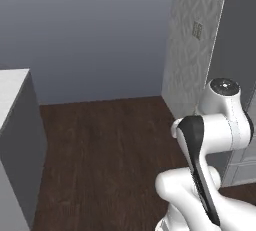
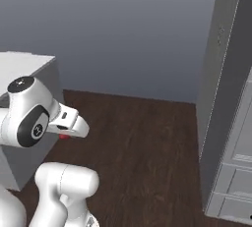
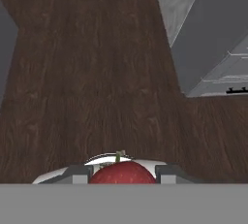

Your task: Take the strawberry from the fridge and place it on top of the pancake, located on the dining counter.

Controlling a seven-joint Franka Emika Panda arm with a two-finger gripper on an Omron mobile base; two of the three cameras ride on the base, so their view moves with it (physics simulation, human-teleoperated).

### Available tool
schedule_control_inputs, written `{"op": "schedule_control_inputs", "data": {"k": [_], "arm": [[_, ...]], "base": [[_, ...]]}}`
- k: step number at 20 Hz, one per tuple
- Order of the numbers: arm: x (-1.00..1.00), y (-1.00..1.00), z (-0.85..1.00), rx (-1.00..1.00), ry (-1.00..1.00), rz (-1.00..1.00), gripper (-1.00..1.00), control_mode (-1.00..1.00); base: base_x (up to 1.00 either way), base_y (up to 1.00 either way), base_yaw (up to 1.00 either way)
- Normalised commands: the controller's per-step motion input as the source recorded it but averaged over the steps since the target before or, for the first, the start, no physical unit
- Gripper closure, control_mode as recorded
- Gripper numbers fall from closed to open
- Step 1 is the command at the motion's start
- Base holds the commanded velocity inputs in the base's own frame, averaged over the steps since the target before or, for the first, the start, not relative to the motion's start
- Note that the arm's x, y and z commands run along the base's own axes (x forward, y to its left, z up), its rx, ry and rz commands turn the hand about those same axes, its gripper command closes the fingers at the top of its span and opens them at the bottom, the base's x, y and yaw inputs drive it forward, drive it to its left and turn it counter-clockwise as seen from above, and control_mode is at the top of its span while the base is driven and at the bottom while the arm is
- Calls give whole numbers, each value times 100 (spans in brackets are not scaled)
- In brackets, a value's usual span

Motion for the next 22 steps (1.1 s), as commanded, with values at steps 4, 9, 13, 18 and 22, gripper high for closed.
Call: {"op": "schedule_control_inputs", "data": {"k": [4,9,13,18,22], "arm": [[0,0,0,0,0,0,100,100],[0,0,0,0,0,0,100,100],[0,0,0,0,0,0,100,100],[0,0,0,0,0,0,100,100],[0,0,0,0,0,0,100,100]], "base": [[85,62,-34],[100,66,-24],[100,54,-4],[100,38,-3],[100,63,-9]]}}
